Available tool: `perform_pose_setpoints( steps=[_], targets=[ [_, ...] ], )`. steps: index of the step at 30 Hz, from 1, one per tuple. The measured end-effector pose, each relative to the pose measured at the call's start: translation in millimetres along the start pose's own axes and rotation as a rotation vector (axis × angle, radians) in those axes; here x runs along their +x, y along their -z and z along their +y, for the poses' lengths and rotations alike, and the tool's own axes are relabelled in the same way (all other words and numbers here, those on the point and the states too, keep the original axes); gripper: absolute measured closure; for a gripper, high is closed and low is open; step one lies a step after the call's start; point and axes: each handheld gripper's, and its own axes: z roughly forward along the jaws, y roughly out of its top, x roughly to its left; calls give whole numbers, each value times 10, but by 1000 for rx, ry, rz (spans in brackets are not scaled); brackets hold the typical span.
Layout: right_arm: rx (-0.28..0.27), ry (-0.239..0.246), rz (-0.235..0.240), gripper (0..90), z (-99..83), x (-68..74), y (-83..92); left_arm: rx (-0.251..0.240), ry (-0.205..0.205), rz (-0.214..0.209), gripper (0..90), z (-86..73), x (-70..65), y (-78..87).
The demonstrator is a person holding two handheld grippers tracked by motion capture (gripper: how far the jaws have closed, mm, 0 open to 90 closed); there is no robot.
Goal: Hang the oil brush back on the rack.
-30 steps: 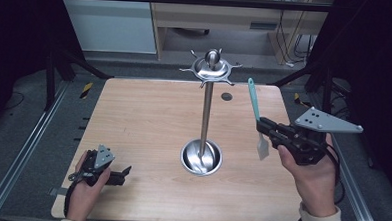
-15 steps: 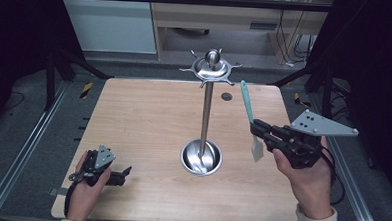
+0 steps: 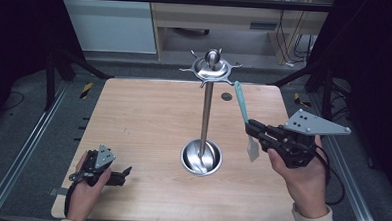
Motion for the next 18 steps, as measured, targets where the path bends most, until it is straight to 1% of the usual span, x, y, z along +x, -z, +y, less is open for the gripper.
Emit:
perform_pose_setpoints(
  steps=[5,11,18],
  targets=[
    [6,-6,-11,822,6,-10,-17,0,-1,-1,27,0,-1,0],
    [-5,-4,-3,822,9,-2,-15,1,-1,-1,27,1,-3,-2],
    [10,-2,1,822,10,4,-40,1,-1,-1,27,0,-1,-1]
  ],
)
